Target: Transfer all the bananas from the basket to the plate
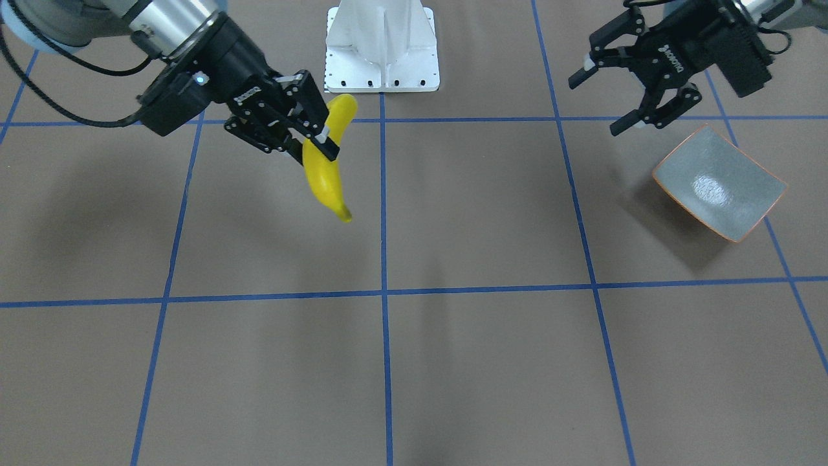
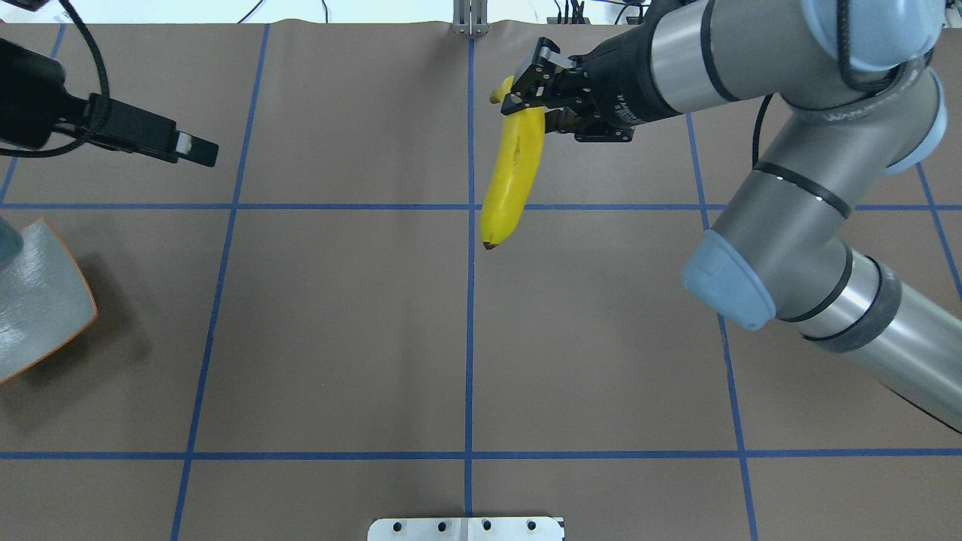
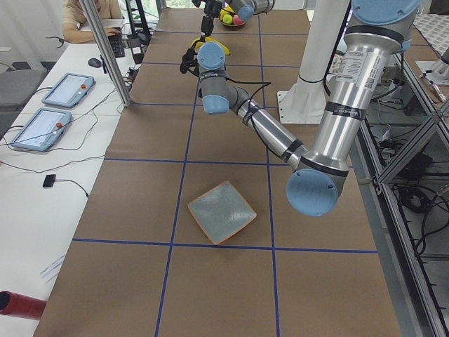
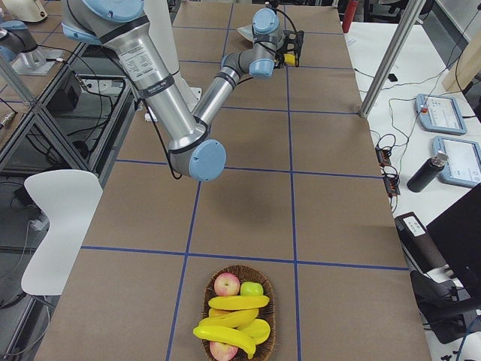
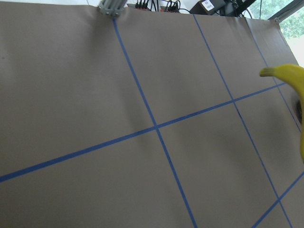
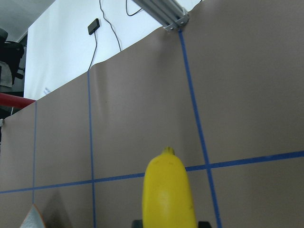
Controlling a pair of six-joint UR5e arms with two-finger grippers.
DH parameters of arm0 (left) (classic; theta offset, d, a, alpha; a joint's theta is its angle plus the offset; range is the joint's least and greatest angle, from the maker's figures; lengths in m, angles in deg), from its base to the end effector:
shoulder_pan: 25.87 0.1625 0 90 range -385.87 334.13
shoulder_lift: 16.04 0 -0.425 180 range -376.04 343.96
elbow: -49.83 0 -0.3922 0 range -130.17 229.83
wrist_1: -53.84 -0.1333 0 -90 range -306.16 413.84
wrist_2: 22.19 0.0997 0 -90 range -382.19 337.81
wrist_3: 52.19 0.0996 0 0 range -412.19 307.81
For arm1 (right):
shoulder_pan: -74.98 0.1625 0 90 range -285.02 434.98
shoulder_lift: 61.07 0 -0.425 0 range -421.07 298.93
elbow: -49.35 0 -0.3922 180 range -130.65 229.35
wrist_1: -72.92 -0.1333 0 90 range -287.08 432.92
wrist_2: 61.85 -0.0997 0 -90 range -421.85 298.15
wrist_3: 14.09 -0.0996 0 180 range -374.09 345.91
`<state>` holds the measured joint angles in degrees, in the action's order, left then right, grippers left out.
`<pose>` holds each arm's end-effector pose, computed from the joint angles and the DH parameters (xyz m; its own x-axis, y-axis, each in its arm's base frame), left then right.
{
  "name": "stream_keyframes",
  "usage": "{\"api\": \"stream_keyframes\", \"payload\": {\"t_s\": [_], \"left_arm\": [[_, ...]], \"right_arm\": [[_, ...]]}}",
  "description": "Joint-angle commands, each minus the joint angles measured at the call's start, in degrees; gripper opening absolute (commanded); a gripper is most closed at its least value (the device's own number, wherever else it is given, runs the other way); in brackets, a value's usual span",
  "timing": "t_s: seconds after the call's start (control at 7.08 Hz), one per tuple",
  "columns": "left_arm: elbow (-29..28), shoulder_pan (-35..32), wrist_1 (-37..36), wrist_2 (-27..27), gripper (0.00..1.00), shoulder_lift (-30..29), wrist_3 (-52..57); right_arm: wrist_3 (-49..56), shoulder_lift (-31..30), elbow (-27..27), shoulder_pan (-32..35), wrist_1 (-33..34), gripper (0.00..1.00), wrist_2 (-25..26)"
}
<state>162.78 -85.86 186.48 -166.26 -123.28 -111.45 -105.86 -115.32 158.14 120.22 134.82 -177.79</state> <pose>0.2025 -0.4558 0.2237 0.1080 0.4127 -0.9044 0.0595 0.9054 0.4203 -0.3429 -0.4732 0.1006 0.0799 0.1200 0.9896 -0.3357 0.9380 -0.0866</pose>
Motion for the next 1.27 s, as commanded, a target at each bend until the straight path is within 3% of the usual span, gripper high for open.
{"api": "stream_keyframes", "payload": {"t_s": [0.0,0.71,0.99,1.13], "left_arm": [[0.0,7.0,0.2,0.0,1.00,-4.0,-0.6],[0.3,13.7,0.2,0.0,1.00,-8.2,-0.9],[0.5,13.8,0.2,0.0,1.00,-8.5,-0.9],[0.5,13.8,0.2,0.0,0.99,-8.7,-0.8]], "right_arm": [[-4.4,4.8,-1.1,-5.1,1.0,0.00,7.0],[-8.8,8.3,-1.3,-10.1,0.9,0.00,14.2],[-9.2,9.2,-1.4,-13.4,0.7,0.00,19.3],[-9.3,9.2,-1.1,-13.9,0.6,0.00,19.4]]}}
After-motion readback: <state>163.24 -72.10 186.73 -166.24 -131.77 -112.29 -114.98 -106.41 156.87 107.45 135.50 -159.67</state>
